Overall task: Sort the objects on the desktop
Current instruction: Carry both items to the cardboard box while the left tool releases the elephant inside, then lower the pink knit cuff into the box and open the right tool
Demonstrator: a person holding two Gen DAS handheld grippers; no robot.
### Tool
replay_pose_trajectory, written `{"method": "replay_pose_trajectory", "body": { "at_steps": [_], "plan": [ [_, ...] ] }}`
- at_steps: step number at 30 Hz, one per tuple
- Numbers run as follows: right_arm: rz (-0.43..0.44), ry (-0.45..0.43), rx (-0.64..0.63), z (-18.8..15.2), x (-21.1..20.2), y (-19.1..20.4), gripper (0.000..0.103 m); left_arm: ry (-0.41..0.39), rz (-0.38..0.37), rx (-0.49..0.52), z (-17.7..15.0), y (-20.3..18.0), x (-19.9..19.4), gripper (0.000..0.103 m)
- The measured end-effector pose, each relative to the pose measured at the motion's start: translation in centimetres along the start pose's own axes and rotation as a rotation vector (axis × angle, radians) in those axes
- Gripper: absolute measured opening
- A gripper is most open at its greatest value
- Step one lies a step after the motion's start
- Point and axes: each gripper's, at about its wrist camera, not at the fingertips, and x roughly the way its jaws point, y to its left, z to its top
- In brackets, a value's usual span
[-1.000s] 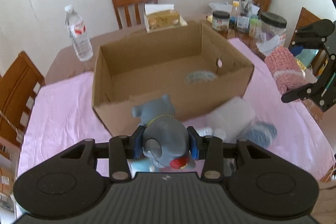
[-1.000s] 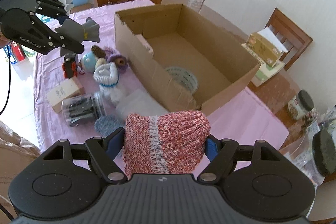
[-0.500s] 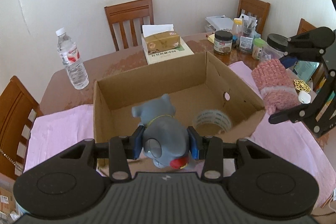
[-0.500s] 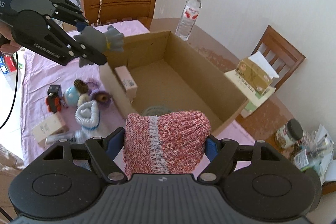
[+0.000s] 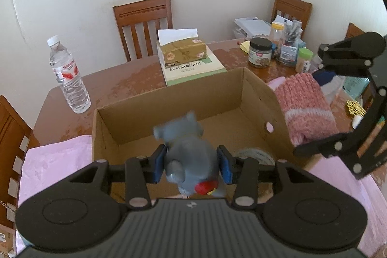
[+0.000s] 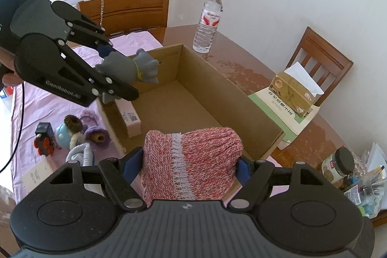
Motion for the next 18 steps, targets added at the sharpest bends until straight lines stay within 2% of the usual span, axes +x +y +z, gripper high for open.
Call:
{"method": "replay_pose_trajectory", "body": {
  "at_steps": [1, 2, 3, 7, 10, 18],
  "plan": [
    [0.001, 0.001, 0.003, 0.1, 0.3, -0.2, 0.080, -0.002, 0.000, -0.002, 0.1, 0.1, 0.3, 0.070],
    [0.001, 0.004, 0.005, 0.2, 0.5, -0.3, 0.080, -0.002, 0.010, -0.008, 0.2, 0.1, 0.5, 0.076],
    [0.001, 0.005, 0.006, 0.3, 0.6, -0.4, 0.080, -0.007, 0.021, -0.015, 0.2, 0.2, 0.6, 0.078],
    [0.004, 0.011, 0.007, 0.6, 1.1, -0.9, 0.080, 0.017, 0.011, -0.013, 0.1, 0.3, 0.7, 0.080],
    [0.006, 0.015, 0.007, 0.8, 1.6, -1.3, 0.080, 0.027, 0.009, -0.004, -0.2, 0.3, 0.1, 0.086],
    [0.012, 0.030, 0.011, 1.6, 3.2, -2.3, 0.080, 0.056, -0.011, 0.011, -1.2, 0.0, -1.3, 0.086]
  ]
}}
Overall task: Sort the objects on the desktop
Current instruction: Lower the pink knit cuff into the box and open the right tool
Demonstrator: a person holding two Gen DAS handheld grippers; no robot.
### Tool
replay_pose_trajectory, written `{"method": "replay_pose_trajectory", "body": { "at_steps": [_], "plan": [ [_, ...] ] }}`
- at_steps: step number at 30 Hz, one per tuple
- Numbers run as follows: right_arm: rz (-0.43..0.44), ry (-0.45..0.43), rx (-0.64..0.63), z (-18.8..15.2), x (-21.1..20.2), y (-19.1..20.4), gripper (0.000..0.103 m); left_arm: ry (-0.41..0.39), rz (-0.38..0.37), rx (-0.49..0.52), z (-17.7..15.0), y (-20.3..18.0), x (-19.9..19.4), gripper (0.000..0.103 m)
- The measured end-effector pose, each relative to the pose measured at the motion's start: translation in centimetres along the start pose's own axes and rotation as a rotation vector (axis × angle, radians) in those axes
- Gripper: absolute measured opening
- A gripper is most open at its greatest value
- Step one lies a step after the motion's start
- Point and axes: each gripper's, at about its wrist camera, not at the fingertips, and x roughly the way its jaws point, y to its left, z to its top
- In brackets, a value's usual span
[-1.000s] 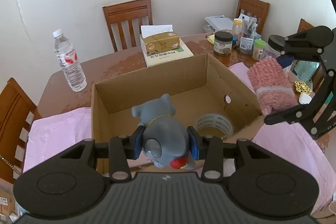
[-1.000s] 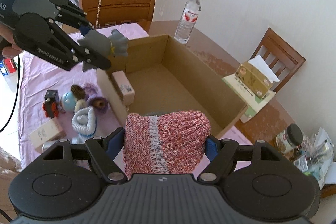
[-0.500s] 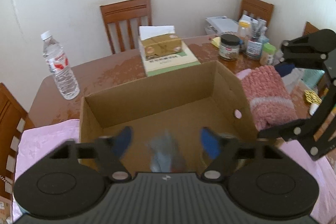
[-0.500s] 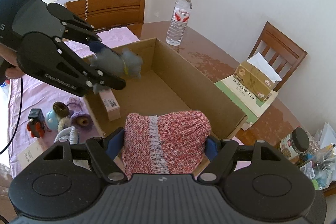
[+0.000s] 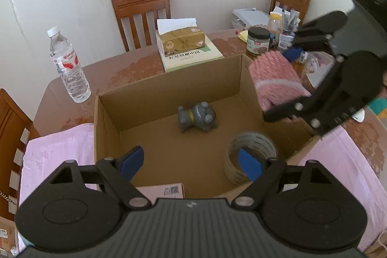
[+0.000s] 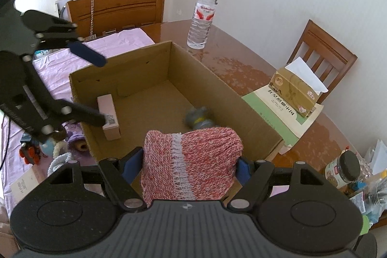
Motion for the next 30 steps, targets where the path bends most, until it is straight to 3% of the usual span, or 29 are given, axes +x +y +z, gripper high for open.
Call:
{"method": "replay_pose_trajectory", "body": {
  "at_steps": [11, 13, 16, 30],
  "plan": [
    [-0.006, 0.020, -0.033, 1.3, 2.0, -0.6, 0.081, -0.005, 0.017, -0.005, -0.9, 0.0, -2.0, 0.088],
    [-0.035, 0.023, -0.036, 1.4, 2.4, -0.7, 0.090, -0.004, 0.025, -0.010, -1.2, 0.0, -2.2, 0.088],
    [-0.058, 0.023, -0.032, 1.5, 2.7, -1.1, 0.092, 0.001, 0.028, -0.016, -1.5, -0.1, -2.4, 0.089],
    [-0.048, 0.019, 0.003, -0.4, 1.0, -0.1, 0.096, 0.033, 0.022, -0.017, -4.0, -1.4, -3.6, 0.089]
  ]
}}
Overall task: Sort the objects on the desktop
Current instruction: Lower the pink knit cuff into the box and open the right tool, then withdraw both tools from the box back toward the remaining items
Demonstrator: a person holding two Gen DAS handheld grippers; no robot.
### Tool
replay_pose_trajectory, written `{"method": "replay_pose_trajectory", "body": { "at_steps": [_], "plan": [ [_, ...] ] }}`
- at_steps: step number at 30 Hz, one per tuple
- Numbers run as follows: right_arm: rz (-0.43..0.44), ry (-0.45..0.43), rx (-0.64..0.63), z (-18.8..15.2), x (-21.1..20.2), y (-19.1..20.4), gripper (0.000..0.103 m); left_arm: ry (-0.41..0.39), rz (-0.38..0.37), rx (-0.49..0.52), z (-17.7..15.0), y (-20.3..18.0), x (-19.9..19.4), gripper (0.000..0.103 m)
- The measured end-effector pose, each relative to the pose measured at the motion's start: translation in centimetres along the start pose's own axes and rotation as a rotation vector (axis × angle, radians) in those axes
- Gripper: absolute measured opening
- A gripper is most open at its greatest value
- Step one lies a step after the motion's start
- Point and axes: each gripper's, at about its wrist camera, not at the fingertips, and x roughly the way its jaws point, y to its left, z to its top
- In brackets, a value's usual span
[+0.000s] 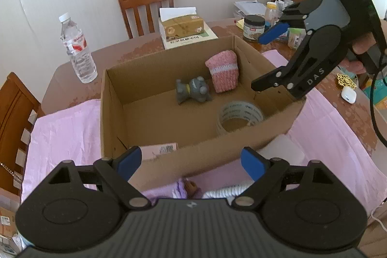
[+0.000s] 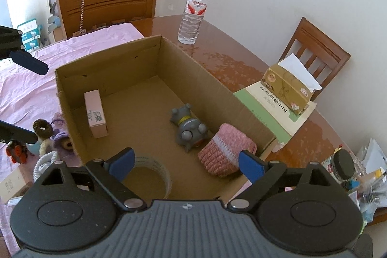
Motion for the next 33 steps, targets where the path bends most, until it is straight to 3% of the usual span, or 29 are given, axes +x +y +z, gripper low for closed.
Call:
{"method": "replay_pose_trajectory", "body": {
  "at_steps": [15, 26, 33],
  "plan": [
    [0.023, -0.032, 0.027, -2.2, -3.0, 3.0, 0.099, -0.016, -0.033, -0.012, -3.3, -1.0, -2.5, 0.090],
    [0.026, -0.050, 0.042, -4.1, -5.6, 5.3, 0.099, 0.020, -0.065, -0.021, -6.7, -1.9, -3.5, 0.090],
    [0.030, -0.055, 0.065, -5.3, -6.7, 6.5, 0.099, 0.056, -0.046, -0.054, -8.3, -1.6, -3.6, 0.090]
  ]
}}
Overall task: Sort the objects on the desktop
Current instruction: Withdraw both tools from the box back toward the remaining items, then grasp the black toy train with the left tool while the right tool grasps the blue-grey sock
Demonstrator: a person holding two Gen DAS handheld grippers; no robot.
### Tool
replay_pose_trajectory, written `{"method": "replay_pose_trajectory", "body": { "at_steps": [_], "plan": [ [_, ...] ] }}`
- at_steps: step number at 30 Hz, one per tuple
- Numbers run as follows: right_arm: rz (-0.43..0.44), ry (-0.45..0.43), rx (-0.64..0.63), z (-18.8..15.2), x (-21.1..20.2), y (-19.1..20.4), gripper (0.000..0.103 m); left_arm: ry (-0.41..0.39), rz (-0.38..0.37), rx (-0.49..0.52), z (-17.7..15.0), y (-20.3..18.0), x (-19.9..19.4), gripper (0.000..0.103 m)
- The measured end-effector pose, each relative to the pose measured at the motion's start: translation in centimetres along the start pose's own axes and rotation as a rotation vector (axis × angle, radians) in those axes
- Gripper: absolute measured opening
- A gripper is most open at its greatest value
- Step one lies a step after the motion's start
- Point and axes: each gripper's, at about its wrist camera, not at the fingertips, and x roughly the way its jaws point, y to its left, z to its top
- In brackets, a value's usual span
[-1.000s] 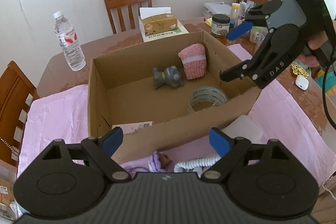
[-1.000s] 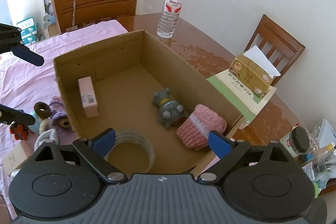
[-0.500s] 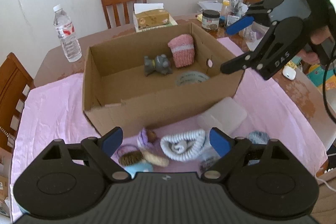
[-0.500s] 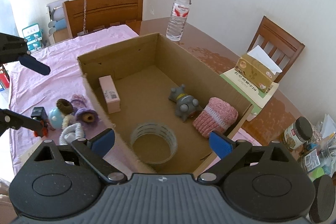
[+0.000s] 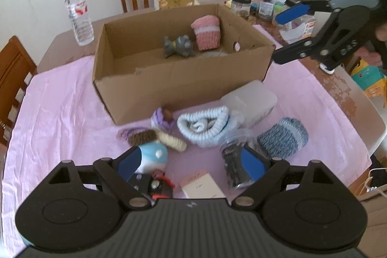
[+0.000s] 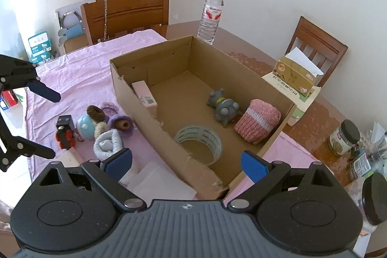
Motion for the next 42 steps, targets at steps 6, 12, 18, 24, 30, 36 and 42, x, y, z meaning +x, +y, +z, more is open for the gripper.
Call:
{"method": "replay_pose_trajectory", "body": {
  "at_steps": [6, 12, 18, 24, 30, 36, 42],
  "plan": [
    [0.004, -0.006, 0.001, -0.8, -0.8, 1.3, 0.099, 0.014, 0.022, -0.030, -1.1, 1.0, 0.2, 0.090],
    [0.014, -0.006, 0.011, -1.4, -1.2, 2.3, 0.099, 0.015, 0.068, 0.008, -2.3, 1.3, 0.6, 0.090],
    [0.013, 0.003, 0.024, -1.8, -1.1, 2.9, 0.099, 0.013, 0.087, 0.014, -3.2, 2.1, 1.2, 0.090],
    [0.007, 0.012, 0.057, -2.3, -1.2, 3.2, 0.099, 0.025, 0.080, -0.025, -4.0, 3.4, 2.2, 0.090],
    [-0.006, 0.035, 0.085, -3.1, -1.5, 3.5, 0.099, 0.028, 0.076, -0.017, -4.3, 4.2, 3.2, 0.089],
    [-0.015, 0.081, 0.115, -4.5, -1.3, 4.0, 0.099, 0.045, 0.057, -0.028, -4.7, 4.8, 4.5, 0.077],
    [-0.017, 0.121, 0.136, -5.7, -1.2, 4.7, 0.099, 0.035, 0.001, -0.088, -5.2, 5.6, 5.1, 0.064]
  ]
}}
